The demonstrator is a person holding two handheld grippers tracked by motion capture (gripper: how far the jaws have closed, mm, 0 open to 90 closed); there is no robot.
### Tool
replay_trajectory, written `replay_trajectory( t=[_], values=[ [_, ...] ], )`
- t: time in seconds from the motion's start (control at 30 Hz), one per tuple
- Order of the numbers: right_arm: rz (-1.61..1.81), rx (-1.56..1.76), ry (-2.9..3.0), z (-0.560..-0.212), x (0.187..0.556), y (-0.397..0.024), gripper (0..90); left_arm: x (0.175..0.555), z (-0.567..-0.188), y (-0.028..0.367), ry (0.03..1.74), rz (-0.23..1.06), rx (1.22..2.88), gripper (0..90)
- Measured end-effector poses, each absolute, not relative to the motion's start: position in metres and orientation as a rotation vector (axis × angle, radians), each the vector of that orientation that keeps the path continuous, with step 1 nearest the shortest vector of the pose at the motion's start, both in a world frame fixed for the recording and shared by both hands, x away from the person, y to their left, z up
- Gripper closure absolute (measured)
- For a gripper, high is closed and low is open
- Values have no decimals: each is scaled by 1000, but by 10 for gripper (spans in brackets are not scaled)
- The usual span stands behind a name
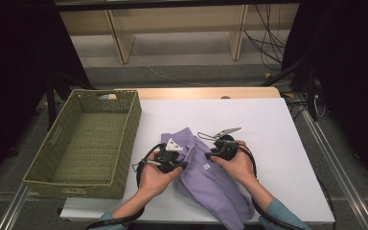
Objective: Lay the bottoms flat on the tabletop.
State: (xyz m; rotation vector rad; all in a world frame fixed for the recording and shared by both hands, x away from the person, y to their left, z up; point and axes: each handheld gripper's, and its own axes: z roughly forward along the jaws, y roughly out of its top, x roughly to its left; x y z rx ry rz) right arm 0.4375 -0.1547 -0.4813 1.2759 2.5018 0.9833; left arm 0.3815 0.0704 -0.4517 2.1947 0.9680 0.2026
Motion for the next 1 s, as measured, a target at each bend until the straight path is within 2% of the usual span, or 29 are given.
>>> replay_trajectory(
  t=[0.3,1.0],
  values=[
    [985,1252,2483,-484,434,-157,896,381,-452,71,958,212,2203,880],
    [956,1283,2423,-480,434,-165,900,380,-444,74,945,231,2178,881]
  ],
)
